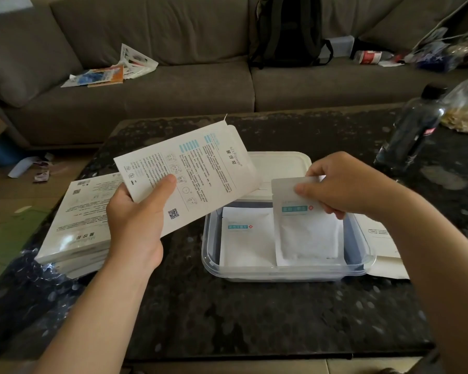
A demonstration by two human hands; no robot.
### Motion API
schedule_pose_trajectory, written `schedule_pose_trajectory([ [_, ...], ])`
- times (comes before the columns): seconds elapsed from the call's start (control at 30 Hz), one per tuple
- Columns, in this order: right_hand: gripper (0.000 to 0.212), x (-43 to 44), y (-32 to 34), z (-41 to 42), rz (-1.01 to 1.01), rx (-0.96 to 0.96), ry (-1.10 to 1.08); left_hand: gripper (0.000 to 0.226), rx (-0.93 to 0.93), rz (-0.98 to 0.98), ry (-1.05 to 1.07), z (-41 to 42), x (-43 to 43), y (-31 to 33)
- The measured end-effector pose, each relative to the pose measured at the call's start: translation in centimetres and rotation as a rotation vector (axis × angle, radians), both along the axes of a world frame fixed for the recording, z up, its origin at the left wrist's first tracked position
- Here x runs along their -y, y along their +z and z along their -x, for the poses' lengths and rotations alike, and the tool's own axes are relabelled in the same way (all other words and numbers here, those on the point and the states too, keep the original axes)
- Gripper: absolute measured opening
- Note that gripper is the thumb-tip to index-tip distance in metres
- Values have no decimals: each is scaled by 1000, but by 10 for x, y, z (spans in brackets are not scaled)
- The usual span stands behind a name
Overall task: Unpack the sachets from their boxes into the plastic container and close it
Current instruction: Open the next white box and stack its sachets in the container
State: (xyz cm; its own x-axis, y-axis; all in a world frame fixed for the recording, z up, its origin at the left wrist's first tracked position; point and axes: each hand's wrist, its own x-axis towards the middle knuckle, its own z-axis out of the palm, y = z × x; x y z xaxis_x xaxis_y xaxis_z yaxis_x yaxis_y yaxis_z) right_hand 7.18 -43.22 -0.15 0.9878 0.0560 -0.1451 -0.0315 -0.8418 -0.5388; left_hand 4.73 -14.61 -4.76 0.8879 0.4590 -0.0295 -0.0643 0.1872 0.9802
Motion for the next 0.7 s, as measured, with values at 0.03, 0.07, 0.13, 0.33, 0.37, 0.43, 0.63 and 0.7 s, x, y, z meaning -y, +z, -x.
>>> schedule_pose_trajectory([
  [0.03,24,-1,-4,-3,42,6,-8,24,1,0,-5,0,0,0],
  [0.07,22,-1,-8,-6,84,5,-17,25,1,3,-10,0,0,0],
  [0.13,20,-1,-16,-9,185,0,-30,25,1,15,-20,1,1,1],
  [0.33,40,-10,-30,-1,551,59,-12,22,2,13,-36,2,2,3],
  [0.37,39,-12,-29,1,600,77,-7,22,2,11,-35,2,2,3],
  [0.43,33,-18,-28,4,674,127,0,21,0,10,-26,2,2,3],
  [0.63,63,-33,-36,13,499,-24,223,21,0,13,-24,1,2,3],
  [0.7,82,-34,-37,17,410,-166,298,21,3,12,-29,2,3,3],
])
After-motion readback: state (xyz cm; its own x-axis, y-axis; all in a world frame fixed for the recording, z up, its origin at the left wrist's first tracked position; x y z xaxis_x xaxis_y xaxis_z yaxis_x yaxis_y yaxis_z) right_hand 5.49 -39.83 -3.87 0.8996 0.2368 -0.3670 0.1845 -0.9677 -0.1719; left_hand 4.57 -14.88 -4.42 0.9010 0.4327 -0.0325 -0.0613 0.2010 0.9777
